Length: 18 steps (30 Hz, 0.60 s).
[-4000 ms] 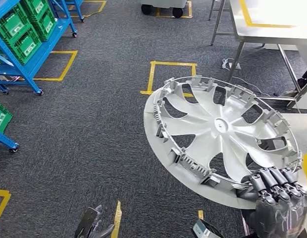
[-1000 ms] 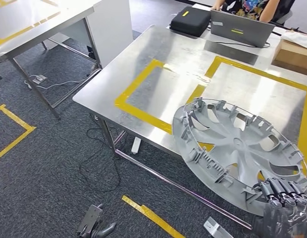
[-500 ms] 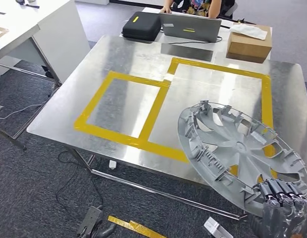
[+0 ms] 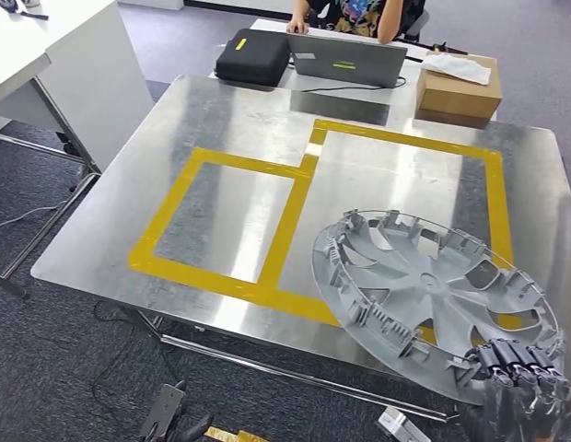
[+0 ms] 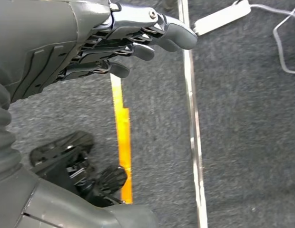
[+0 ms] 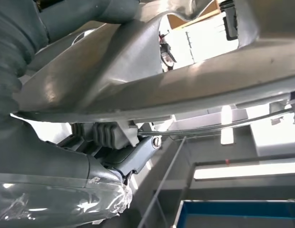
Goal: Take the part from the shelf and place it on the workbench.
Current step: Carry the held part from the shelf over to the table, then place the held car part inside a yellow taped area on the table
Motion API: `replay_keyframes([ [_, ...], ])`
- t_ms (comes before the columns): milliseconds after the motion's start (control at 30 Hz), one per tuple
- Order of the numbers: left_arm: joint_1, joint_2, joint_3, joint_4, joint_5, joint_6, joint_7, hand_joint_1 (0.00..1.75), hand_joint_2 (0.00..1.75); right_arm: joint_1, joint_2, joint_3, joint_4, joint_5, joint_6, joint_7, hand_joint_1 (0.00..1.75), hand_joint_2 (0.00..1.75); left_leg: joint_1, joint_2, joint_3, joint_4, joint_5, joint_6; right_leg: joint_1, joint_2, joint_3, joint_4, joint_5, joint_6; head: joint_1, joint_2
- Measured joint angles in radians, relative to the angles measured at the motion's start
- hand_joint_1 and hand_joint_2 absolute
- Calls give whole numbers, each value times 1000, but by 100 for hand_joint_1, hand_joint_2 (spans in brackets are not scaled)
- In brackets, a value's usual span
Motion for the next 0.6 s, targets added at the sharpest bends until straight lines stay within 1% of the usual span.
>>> replay_keyframes([
  [33,-1,0,0,0,0,0,0,0,175,2,0,-2,5,0,0,6,175,175,-1,2,3,2,-7,-6,3,-2,4,-18,11,-7,-1,0],
  [67,-2,1,0,0,0,0,0,0,175,5,0,-5,10,0,0,12,175,175,-3,3,5,4,-11,-12,5,-3,5,-19,5,-14,-2,0],
  [100,-3,1,0,0,0,1,0,0,175,9,0,-8,14,0,0,17,175,175,-3,4,4,6,-17,-14,5,-2,8,-22,7,-20,-3,0],
  [133,-3,2,0,0,0,1,0,0,175,12,0,-11,18,0,0,22,175,175,-4,5,5,4,-21,-10,4,1,6,-20,13,-22,-5,0],
  [233,-7,3,0,0,0,1,0,0,175,14,1,-19,32,0,0,28,175,175,-4,5,9,-3,-22,7,3,7,5,-21,14,-23,-8,0],
  [367,-7,6,0,0,0,1,0,0,175,15,1,-27,44,0,0,28,175,175,-4,6,13,-9,-20,13,4,13,5,-21,7,-29,-8,0],
  [433,-8,6,0,0,0,1,0,0,175,15,1,-30,47,0,0,28,175,175,-4,6,14,-13,-21,13,6,14,6,-21,6,-31,-8,0],
  [500,-8,6,0,0,0,1,0,0,175,15,1,-31,51,0,0,31,175,175,-4,7,14,-14,-20,11,7,14,6,-21,6,-33,-8,0],
  [533,-8,6,0,0,0,1,0,0,175,15,1,-32,53,0,0,36,175,175,-4,7,14,-14,-19,6,7,14,6,-21,7,-34,-8,0],
  [600,-8,6,0,0,0,1,0,0,175,15,1,-33,57,0,3,61,175,175,-3,7,14,-15,-16,-8,7,14,7,-21,9,-36,-7,0],
])
